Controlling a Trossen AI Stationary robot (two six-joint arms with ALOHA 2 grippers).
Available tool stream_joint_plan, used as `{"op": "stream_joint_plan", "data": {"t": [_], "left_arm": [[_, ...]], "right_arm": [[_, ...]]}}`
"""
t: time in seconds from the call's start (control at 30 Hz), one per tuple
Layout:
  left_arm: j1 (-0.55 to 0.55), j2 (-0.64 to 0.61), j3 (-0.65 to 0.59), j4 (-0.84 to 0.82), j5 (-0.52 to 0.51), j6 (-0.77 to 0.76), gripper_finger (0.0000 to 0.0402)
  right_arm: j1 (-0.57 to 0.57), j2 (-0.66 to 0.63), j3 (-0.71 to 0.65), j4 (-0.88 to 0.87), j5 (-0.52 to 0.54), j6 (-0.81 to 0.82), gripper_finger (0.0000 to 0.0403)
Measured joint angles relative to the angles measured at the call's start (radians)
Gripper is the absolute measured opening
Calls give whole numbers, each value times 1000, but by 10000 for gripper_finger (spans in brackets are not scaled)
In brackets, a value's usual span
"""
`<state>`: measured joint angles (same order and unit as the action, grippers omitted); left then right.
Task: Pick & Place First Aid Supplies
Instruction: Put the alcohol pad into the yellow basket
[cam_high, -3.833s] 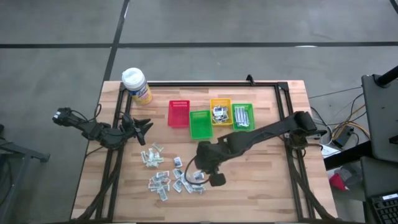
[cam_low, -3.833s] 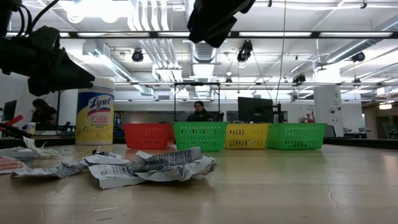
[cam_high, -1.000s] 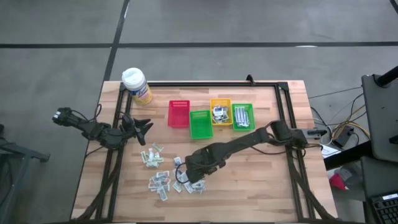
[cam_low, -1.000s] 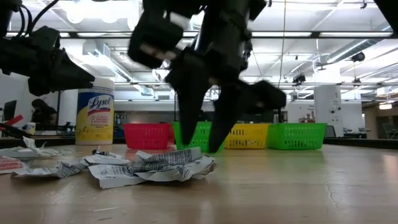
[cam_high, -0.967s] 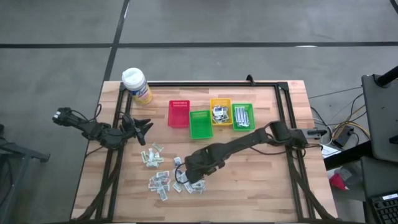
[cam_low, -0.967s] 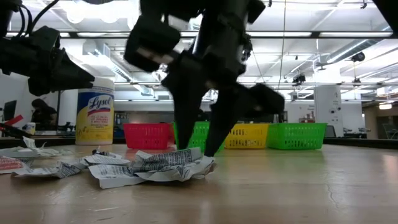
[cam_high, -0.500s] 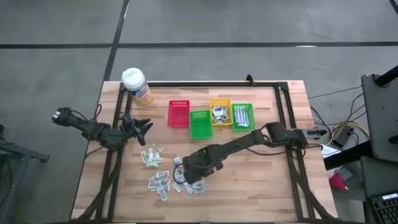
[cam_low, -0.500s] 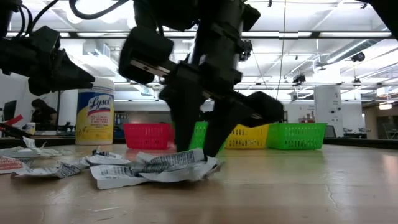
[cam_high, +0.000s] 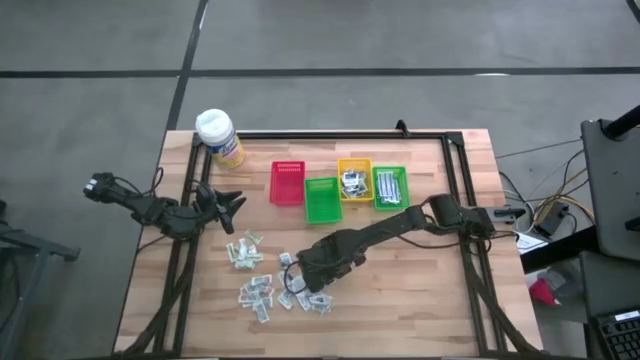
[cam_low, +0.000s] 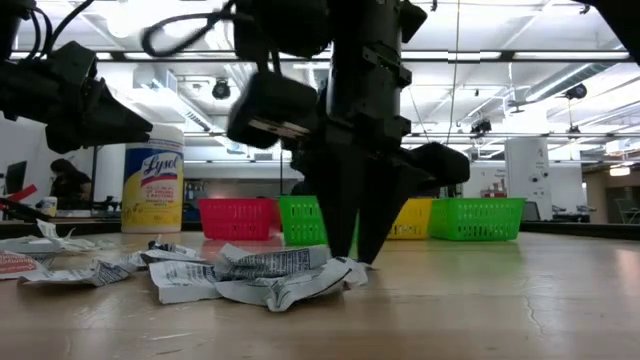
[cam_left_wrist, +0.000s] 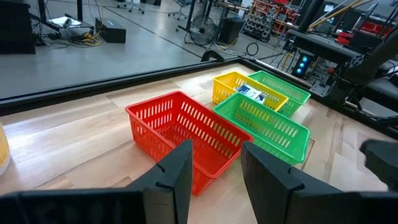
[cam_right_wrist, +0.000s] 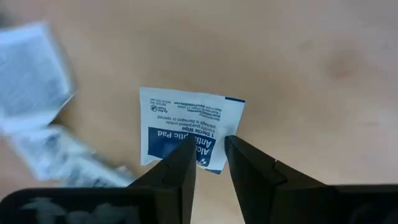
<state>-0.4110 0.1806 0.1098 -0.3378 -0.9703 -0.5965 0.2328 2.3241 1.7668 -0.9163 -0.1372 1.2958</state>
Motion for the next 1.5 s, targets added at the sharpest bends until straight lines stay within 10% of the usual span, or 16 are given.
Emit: {"op": "stream_joint_plan", "data": {"t": [1.5], "left_arm": [[0,0,0,0,0,21,131]], "right_arm": [[-53,-79,-10,-186,135,-125,160]]}}
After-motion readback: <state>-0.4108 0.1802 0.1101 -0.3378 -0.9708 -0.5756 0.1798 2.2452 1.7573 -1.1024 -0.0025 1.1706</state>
